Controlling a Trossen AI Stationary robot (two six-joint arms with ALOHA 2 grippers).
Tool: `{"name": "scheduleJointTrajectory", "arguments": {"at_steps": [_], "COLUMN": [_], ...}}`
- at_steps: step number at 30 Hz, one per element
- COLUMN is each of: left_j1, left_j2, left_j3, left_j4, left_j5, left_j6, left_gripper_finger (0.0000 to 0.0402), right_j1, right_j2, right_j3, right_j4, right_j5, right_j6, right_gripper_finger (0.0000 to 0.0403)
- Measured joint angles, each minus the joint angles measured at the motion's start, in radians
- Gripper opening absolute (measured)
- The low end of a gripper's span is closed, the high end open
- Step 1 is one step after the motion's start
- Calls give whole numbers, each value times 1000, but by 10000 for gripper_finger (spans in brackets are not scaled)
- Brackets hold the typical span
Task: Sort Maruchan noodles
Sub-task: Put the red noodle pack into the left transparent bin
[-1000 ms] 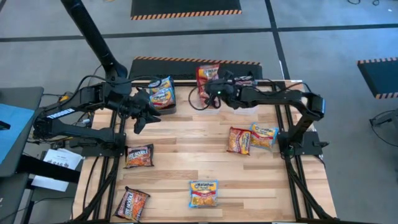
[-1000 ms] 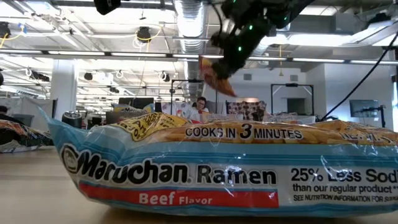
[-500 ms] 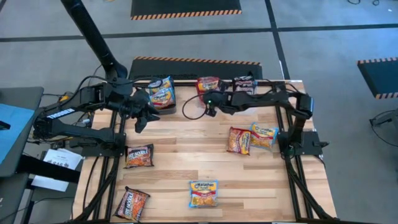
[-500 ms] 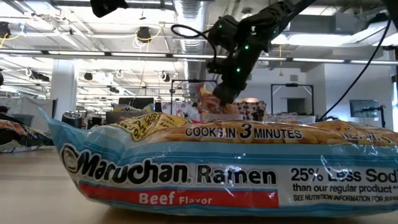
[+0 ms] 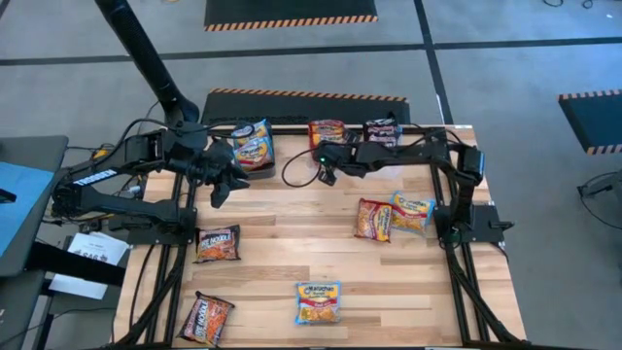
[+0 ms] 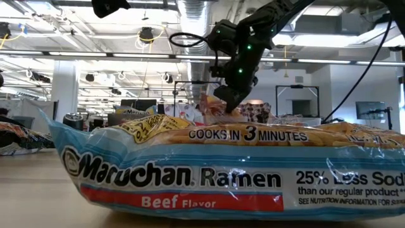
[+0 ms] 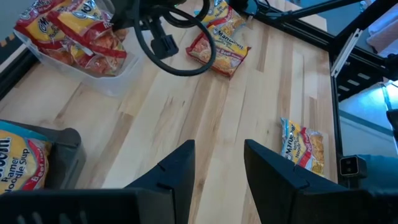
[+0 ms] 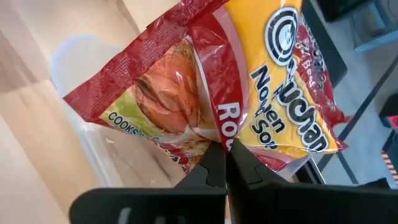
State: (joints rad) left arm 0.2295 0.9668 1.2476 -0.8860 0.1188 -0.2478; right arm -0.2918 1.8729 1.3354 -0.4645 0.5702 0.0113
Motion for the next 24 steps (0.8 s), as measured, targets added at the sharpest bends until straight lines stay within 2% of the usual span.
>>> {"name": "scheduleJointTrajectory", "arguments": {"at_steps": [6, 17, 24], "left_j1": [0, 0, 0], "left_j2": [0, 0, 0], "left_j3": [0, 0, 0], "left_j4": [0, 0, -14], "left_j5": [0, 0, 0], "left_j6": [0, 0, -1], "left_gripper_finger": [123, 123, 123], "right_j1": [-6, -17, 23], "right_j2": [0, -5, -47], "right_j3": [0, -1, 6], "right_j4": [-21, -28, -60], "right_j5": [0, 0, 4], "right_j6": [-1, -18, -8], "right_gripper_finger": [20, 125, 158]}}
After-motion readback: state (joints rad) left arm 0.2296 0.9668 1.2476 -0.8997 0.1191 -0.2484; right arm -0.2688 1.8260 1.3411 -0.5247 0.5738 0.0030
